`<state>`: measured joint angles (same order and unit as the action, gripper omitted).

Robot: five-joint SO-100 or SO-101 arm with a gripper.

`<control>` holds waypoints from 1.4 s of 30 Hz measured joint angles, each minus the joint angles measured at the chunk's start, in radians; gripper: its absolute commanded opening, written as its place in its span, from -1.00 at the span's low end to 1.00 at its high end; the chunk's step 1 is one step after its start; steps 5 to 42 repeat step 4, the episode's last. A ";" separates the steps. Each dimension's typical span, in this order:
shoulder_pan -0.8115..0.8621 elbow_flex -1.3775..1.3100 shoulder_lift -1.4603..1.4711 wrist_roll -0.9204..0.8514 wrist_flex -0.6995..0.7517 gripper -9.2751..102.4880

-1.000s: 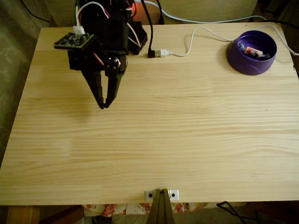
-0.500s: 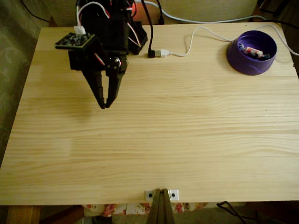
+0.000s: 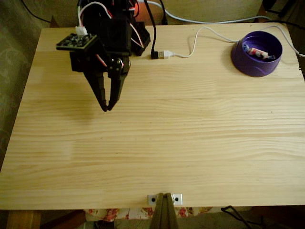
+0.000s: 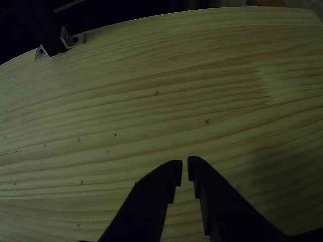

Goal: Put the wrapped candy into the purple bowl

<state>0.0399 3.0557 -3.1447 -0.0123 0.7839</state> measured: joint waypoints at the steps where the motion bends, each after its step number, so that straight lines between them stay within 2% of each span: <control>1: 0.000 0.000 0.000 0.000 0.000 -0.82; 42: 0.000 0.000 0.000 0.000 0.000 -0.82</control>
